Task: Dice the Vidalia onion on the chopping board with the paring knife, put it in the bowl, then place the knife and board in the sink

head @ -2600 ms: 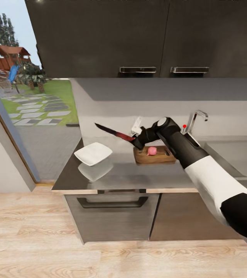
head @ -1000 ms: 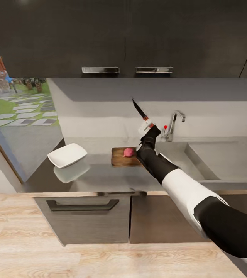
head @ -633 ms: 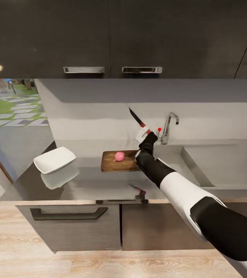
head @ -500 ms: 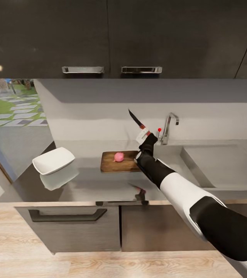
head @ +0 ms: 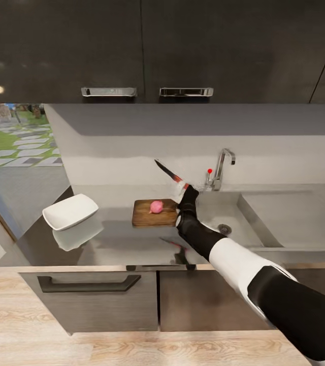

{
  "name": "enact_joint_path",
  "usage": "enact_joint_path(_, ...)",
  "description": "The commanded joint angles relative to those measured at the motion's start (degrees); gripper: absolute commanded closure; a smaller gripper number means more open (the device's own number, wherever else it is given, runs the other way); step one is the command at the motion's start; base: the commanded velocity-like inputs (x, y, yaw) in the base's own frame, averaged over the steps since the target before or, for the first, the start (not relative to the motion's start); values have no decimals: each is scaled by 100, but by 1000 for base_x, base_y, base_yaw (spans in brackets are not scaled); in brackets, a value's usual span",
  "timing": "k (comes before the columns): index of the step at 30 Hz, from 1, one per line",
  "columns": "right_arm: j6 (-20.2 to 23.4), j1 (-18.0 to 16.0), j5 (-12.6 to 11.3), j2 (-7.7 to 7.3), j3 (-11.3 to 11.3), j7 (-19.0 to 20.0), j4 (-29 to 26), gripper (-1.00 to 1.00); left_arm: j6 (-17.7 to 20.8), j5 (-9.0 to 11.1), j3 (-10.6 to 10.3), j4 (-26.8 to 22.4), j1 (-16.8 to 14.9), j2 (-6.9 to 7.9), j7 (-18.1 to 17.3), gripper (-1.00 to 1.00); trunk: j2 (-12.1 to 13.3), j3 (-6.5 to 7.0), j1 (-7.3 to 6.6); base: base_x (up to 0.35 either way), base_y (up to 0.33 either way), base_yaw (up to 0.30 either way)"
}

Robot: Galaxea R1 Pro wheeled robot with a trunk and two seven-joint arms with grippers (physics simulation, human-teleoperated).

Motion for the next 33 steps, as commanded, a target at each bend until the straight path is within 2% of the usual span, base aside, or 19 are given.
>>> enact_joint_path(1,-42,25,17,0,122,-11,4,100,-28,31,-21,19,-9,-2,7,-100,-5,-6,1,0,0,0)
enact_joint_path(5,-204,94,16,0,260,-14,4,100,-35,31,-22,17,-9,-2,7,-100,-5,-6,1,0,0,0)
enact_joint_path(13,-267,113,14,0,289,-4,4,100,-37,31,-22,17,-9,6,7,-100,-5,-6,1,0,0,0)
enact_joint_path(21,-365,356,12,0,298,9,5,100,-37,31,-22,17,-9,7,7,-100,-5,-6,1,0,0,0)
enact_joint_path(27,-370,482,15,0,302,519,12,100,-37,31,-22,17,-9,7,7,-100,-5,-6,1,0,0,0)
enact_joint_path(33,-369,494,23,0,307,640,14,100,-37,34,-22,17,-9,13,7,-100,-5,-6,1,0,0,0)
